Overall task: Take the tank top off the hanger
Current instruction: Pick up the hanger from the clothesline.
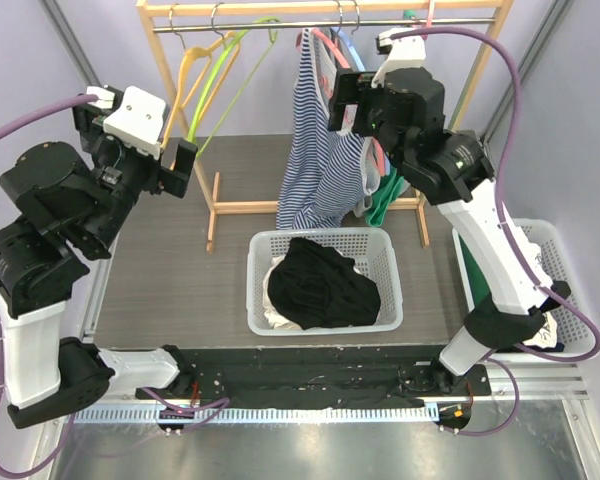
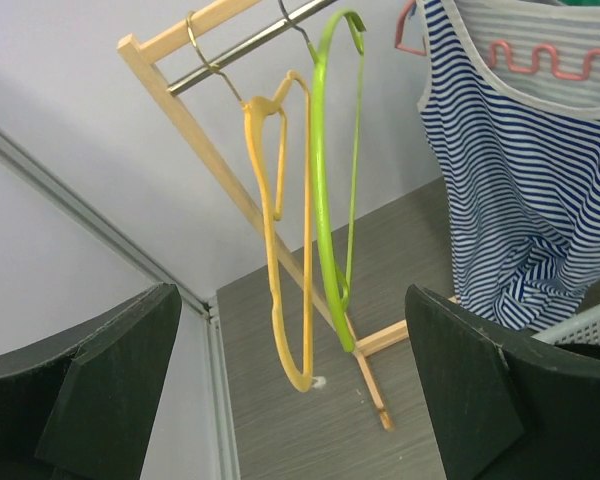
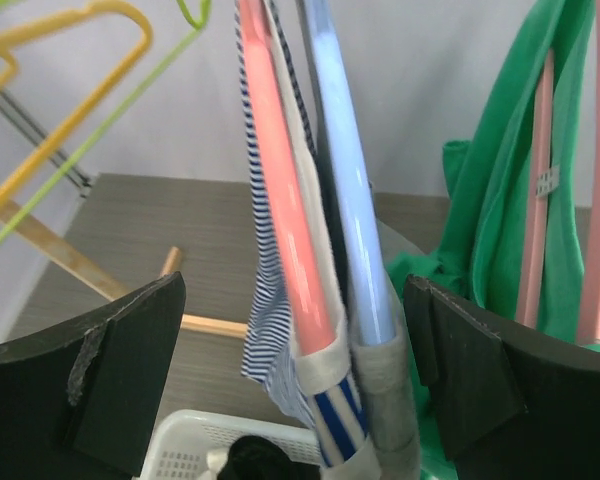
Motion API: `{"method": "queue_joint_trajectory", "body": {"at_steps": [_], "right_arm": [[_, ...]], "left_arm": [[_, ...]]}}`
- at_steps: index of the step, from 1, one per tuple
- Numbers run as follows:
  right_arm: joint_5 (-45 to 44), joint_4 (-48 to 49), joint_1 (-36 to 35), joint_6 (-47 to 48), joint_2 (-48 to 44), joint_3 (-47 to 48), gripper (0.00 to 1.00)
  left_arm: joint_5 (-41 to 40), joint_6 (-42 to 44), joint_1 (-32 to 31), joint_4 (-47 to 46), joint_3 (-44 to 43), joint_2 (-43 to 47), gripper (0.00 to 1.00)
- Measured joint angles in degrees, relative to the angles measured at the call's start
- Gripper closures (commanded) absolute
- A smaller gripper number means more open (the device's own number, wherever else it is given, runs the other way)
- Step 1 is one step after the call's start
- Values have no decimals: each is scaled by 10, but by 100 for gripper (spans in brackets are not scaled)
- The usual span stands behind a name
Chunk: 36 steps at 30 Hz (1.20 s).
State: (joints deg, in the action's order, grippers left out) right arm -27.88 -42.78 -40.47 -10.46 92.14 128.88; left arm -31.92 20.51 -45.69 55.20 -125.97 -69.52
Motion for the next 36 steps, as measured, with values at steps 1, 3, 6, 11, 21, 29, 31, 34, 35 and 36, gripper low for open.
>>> {"method": "queue_joint_trajectory", "body": {"at_steps": [1,3,6,11,21,29,31,34,35,36], "right_arm": [[-3,-2,2,0,4,-5,0],[-9,-4,6,1,4,-27,0],[-10,-3,14,0,-7,-52,2],[-10,2,21,0,-37,-69,3],[35,26,22,5,-66,-37,5],[120,29,22,-9,-66,-48,16],[136,29,22,-9,-66,-53,16],[153,32,22,-9,-67,-61,16],[158,35,22,-9,-68,-66,16],[162,40,22,-9,-69,-73,16]], "left_arm": [[8,-1,2,5,-2,2,0],[23,-2,5,20,-5,6,0],[37,-2,9,32,-6,11,0],[50,-4,16,43,-6,12,0],[55,-4,22,49,-6,3,0],[67,-7,23,54,-6,-3,0],[70,-7,23,56,-6,-3,0],[71,-7,23,56,-5,-3,0],[71,-7,23,56,-5,-3,0],[71,-7,23,57,-5,-3,0]]}}
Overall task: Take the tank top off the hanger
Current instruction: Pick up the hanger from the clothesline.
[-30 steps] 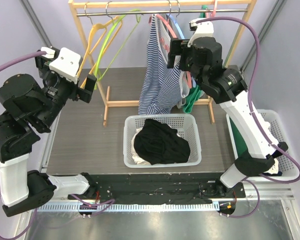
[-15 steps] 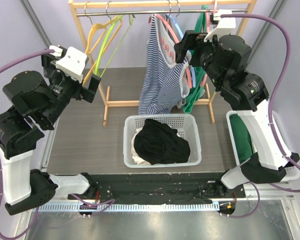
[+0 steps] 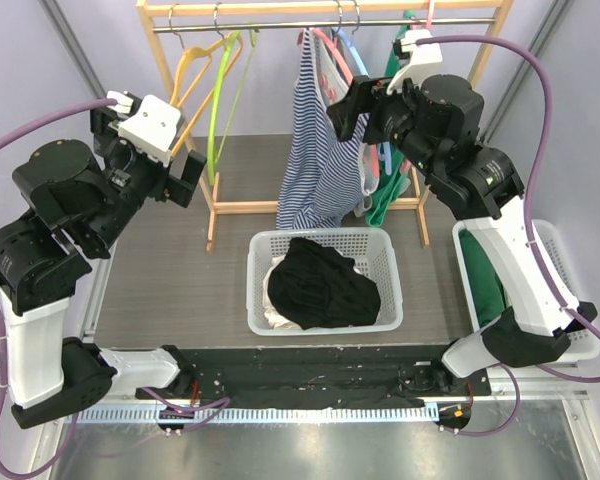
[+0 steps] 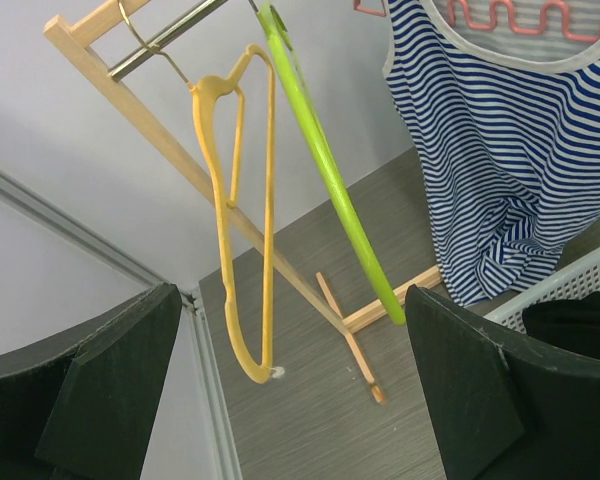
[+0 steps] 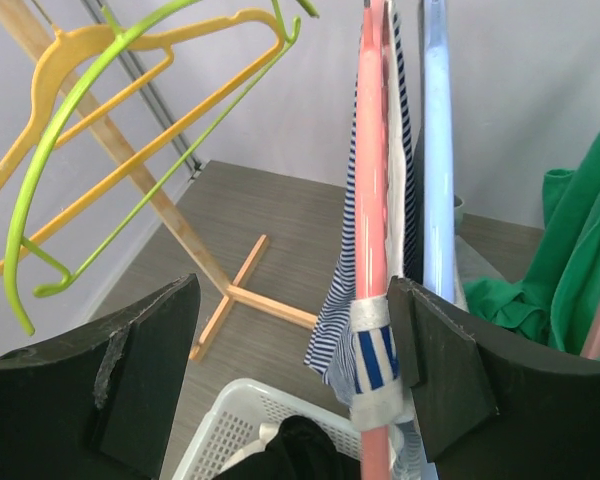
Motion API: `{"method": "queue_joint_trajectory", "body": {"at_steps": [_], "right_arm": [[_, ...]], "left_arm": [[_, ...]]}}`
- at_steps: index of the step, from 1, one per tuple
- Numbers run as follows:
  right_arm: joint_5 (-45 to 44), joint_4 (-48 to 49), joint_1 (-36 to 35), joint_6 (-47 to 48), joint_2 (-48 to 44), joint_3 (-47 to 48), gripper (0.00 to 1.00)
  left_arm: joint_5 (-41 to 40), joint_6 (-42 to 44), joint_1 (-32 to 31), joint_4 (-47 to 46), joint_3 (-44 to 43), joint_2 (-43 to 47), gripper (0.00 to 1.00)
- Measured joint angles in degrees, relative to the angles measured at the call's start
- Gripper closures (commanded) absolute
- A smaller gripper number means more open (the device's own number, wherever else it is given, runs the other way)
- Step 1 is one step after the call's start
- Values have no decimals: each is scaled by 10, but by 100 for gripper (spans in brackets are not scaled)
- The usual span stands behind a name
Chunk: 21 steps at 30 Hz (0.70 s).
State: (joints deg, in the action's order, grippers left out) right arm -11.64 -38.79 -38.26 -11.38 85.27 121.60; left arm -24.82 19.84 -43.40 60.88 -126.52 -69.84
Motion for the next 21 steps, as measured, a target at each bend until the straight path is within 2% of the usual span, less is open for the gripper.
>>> {"method": "queue_joint_trajectory", "body": {"at_steps": [13,17,21], "right_arm": [[12,9,0,0,-2,-37,16],[1,7,0,3,-2,-40,19],[-16,9,0,9,-2,-55,29]], "left_arm": [[0,0,0,3,2,0,0],[0,0,0,3,2,0,0],[0,0,0,3,2,0,0]]}}
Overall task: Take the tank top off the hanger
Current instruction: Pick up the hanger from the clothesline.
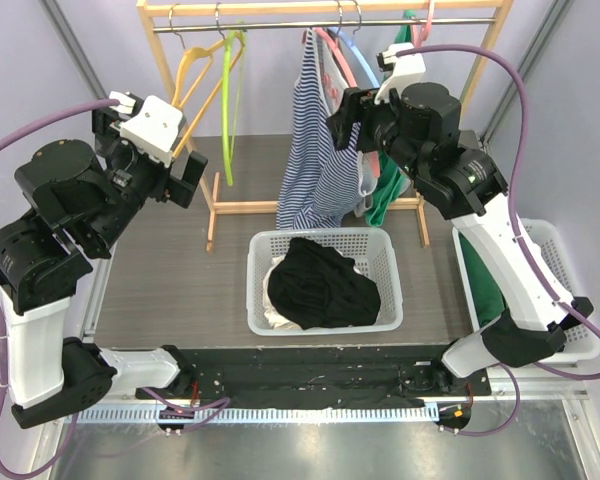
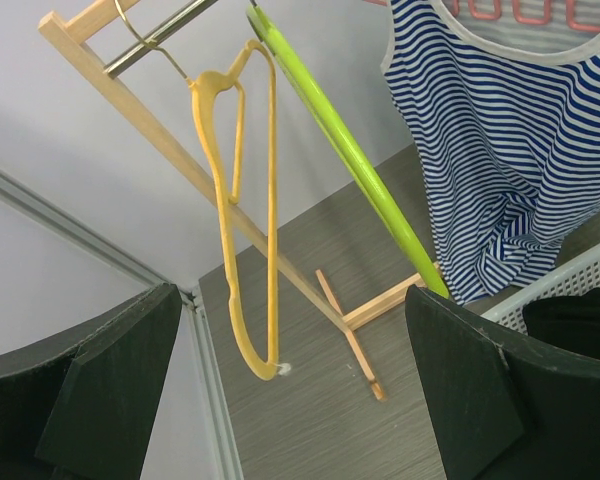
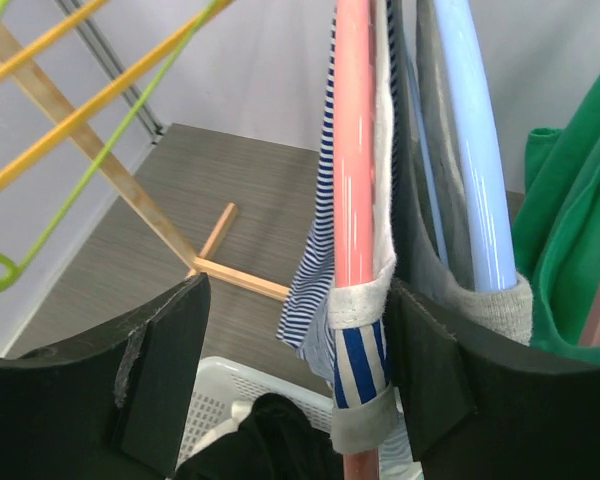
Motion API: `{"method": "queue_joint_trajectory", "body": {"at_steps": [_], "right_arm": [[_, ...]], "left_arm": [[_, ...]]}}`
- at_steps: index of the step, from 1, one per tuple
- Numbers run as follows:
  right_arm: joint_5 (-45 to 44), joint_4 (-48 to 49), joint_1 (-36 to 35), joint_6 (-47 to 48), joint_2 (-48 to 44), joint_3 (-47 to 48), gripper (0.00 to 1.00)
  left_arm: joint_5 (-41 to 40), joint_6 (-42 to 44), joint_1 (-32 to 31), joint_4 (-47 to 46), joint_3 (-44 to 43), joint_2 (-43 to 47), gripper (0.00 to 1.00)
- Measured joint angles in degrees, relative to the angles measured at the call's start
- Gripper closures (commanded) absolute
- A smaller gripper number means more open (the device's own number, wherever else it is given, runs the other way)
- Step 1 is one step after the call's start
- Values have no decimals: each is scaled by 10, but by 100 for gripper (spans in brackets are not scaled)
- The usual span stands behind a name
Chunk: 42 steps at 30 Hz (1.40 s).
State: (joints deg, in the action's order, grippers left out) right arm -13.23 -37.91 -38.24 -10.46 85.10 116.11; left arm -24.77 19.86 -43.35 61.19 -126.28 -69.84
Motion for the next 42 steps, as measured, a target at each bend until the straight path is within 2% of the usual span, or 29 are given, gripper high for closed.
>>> {"method": "queue_joint_trajectory", "body": {"at_steps": [4,5,7,8,14,17,22,32,42], "right_arm": [[-16,-7,0,10,3,-8,45],[-21,-8,0,13,4,-8,55],[-27,-10,0,16,5,-8,63],[-30,-10,0,17,5,-9,70],[-37,12,0,28,2,-45,92],[-41,52,-2,42,-10,-83,99],[-42,101,-2,72,-37,-130,99],[-32,129,-6,119,-32,-128,99],[-12,174,-10,127,-11,-117,99]], "left_arm": [[4,0,0,0,0,0,0],[4,0,0,1,0,0,0],[5,0,0,1,0,0,0],[6,0,0,2,0,0,0],[10,0,1,2,0,-1,0],[14,-2,2,2,-1,-3,0],[19,-3,3,4,-3,-10,0],[21,-4,4,4,-2,-7,0],[21,-3,6,5,12,2,0]]}}
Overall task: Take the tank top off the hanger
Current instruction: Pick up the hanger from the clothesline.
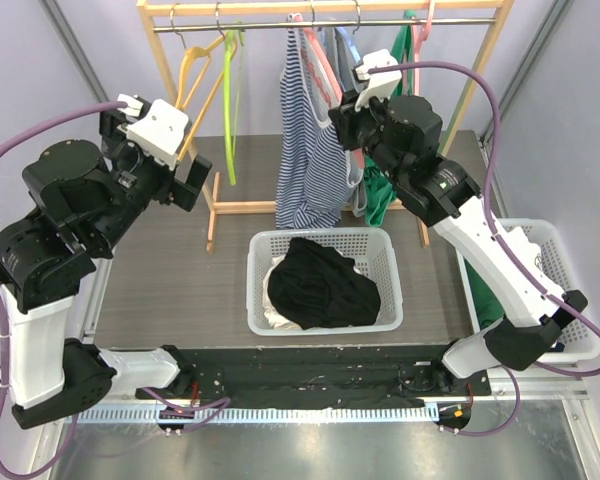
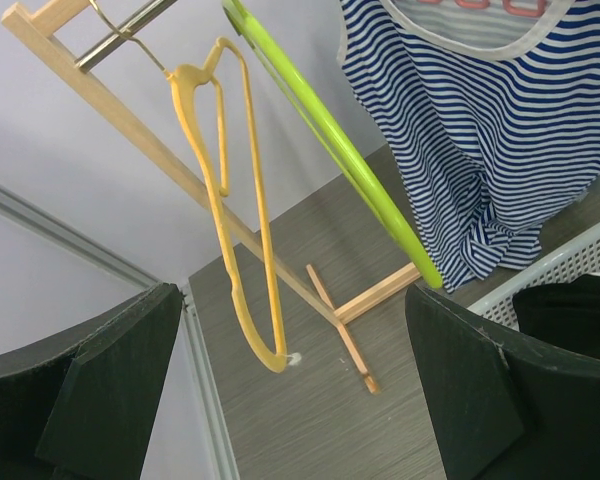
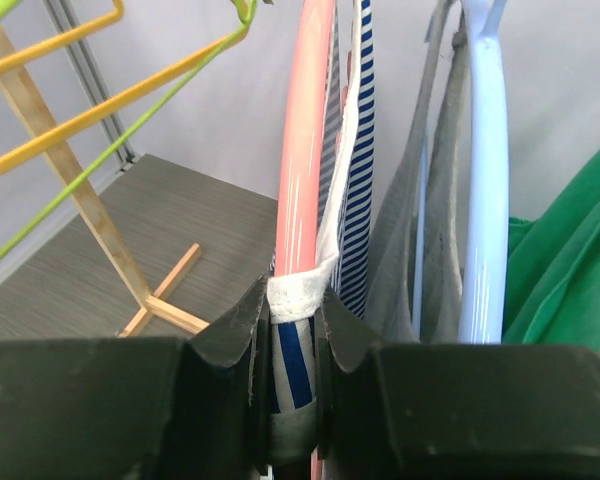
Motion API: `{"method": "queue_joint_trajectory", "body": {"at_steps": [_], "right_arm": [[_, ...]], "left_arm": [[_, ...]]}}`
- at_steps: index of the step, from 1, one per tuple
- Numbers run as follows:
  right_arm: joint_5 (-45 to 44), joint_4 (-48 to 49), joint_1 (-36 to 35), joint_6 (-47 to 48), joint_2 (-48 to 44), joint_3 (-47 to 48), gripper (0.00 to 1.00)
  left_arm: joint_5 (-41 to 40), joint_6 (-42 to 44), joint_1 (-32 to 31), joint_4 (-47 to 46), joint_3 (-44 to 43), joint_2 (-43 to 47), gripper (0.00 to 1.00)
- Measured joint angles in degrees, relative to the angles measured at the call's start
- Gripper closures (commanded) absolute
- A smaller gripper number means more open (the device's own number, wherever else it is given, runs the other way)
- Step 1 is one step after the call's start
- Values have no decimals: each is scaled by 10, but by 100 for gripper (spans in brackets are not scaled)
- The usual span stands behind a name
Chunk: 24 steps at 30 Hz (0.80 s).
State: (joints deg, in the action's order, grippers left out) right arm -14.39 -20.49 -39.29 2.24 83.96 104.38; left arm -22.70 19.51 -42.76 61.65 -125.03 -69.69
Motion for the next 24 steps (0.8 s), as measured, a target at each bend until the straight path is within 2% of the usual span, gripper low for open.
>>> {"method": "queue_joint_trajectory", "body": {"at_steps": [8,14,19,24], "right_arm": [[1,85,-7,-5,0,-35,99],[2,108,-12,-8,-14,-63,99],[4,97,-19,-10,-68,-106,99],[29,44,-20,-17,-130,-108,99]], "left_arm": [[-1,2,0,0,14,14,0],[-1,4,1,0,19,17,0],[0,4,2,0,19,16,0],[0,3,2,0,18,11,0]]}}
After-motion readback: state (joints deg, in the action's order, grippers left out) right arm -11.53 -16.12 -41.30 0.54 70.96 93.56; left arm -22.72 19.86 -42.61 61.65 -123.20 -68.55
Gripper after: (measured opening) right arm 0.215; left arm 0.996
